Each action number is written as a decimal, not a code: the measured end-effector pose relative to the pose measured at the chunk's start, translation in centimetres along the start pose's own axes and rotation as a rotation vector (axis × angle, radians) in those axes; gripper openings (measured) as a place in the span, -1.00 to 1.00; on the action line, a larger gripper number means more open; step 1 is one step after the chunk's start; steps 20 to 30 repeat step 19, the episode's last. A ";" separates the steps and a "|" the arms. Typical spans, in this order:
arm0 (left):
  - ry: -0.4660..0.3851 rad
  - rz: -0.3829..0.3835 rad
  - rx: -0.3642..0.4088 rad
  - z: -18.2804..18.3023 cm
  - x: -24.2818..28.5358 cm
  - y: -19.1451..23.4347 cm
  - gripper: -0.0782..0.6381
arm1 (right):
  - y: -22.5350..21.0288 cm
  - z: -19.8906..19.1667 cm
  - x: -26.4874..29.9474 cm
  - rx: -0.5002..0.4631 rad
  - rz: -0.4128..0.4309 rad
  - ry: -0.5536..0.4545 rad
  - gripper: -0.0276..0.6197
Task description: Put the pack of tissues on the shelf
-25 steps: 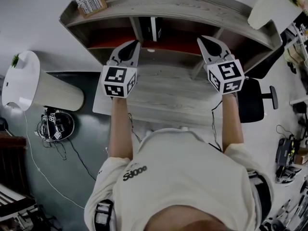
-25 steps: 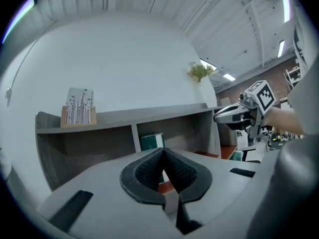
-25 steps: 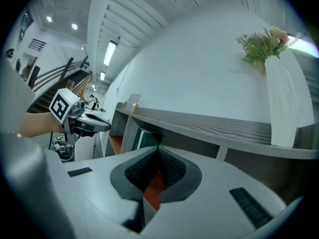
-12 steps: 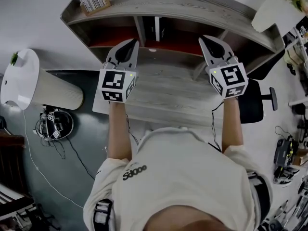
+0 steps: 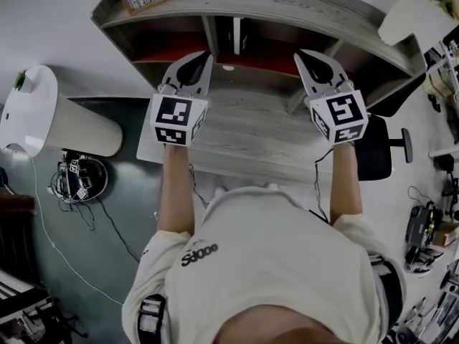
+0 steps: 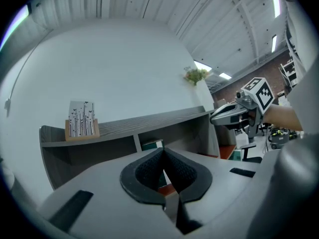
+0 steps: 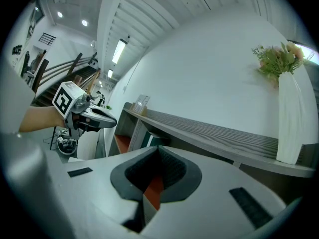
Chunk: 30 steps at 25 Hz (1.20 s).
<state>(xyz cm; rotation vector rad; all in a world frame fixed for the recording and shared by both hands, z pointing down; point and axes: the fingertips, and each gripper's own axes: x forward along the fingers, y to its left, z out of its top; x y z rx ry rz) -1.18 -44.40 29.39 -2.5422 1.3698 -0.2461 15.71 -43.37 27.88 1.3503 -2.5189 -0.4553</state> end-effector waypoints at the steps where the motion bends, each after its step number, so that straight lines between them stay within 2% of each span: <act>1: 0.000 -0.001 -0.001 0.0 0.0 -0.1 -0.73 | 0.1 0.0 0.0 0.000 0.001 0.001 -0.90; 19: 0.034 -0.024 -0.044 -2.2 0.5 -0.6 -0.73 | 0.6 -1.0 1.0 -0.005 0.011 0.028 -0.90; 30: 0.034 -0.024 -0.044 -2.2 0.5 -0.6 -0.73 | 0.6 -1.0 1.0 -0.005 0.011 0.028 -0.90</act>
